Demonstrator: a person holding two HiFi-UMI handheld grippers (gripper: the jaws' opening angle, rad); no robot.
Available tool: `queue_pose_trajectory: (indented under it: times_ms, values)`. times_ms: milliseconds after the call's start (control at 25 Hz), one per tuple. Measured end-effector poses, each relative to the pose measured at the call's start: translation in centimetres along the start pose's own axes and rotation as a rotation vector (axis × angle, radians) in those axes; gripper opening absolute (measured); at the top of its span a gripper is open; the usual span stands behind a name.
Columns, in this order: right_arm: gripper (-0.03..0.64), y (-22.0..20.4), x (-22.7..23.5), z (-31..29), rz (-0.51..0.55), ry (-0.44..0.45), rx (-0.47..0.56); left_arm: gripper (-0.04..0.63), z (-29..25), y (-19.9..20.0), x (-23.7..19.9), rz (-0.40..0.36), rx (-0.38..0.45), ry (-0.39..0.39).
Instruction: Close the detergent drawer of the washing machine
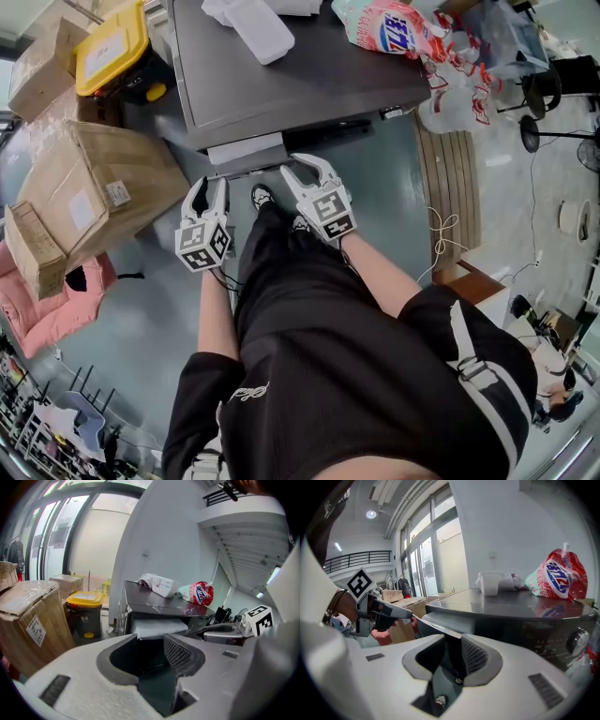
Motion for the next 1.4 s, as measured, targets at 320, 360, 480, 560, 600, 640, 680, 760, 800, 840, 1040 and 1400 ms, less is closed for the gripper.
queue_pose_trajectory:
  times_ms: [320, 360, 480, 560, 600, 640, 680, 760, 800, 840, 1040, 1400]
  values:
    - [0.115, 0.3, 0.1, -0.4, -0.006, -0.002, -0.001, 0.183, -0.3, 0.4, -0.3, 0.001, 0.000, -0.002]
    - [0.115, 0.3, 0.2, -0.5, -0.006, -0.003, -0.002, 0.184, -0.3, 0.4, -0.3, 0.001, 0.000, -0.002]
    - [0.117, 0.4, 0.2, -0.7, -0.008, -0.006, -0.004, 0.184, -0.4, 0.5, -0.6, 0.003, 0.000, -0.003]
    - [0.117, 0.5, 0.2, -0.9, -0.007, -0.009, -0.004, 0.184, -0.6, 0.6, -0.7, 0.003, 0.000, -0.004]
    - [0.117, 0.6, 0.2, -1.0, -0.007, -0.010, -0.004, 0.184, -0.6, 0.7, -0.8, 0.003, 0.000, -0.005]
    - [0.117, 0.6, 0.2, -1.0, -0.006, -0.010, -0.004, 0.184, -0.7, 0.7, -0.8, 0.003, 0.000, -0.005]
    - [0.117, 0.6, 0.3, -1.1, -0.007, -0.010, -0.004, 0.184, -0.7, 0.8, -0.8, 0.003, 0.000, -0.006]
    - [0.117, 0.6, 0.3, -1.0, -0.008, -0.011, -0.005, 0.184, -0.7, 0.8, -0.8, 0.003, 0.000, -0.008]
    - [0.117, 0.6, 0.3, -1.0, -0.008, -0.013, -0.004, 0.184, -0.7, 0.8, -0.8, 0.003, -0.001, -0.009]
    - [0.117, 0.6, 0.3, -1.1, -0.010, -0.015, -0.004, 0.184, -0.8, 0.8, -0.9, 0.003, -0.001, -0.010]
    - [0.117, 0.8, 0.3, -1.4, -0.014, -0.020, 0.000, 0.184, -0.9, 1.1, -1.1, 0.000, -0.002, -0.012]
    - [0.117, 0.9, 0.4, -1.4, -0.019, -0.024, 0.010, 0.187, -1.0, 1.1, -1.3, 0.000, -0.007, -0.028]
Point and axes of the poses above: the fingertips, and each gripper's own axes: z backward along the fingers, x to its right, y out of its top, the point moved 8 cm from there along z, backward along the fingers, and after that the axes turned 15 degrees about -y, right-handed, at the moved point
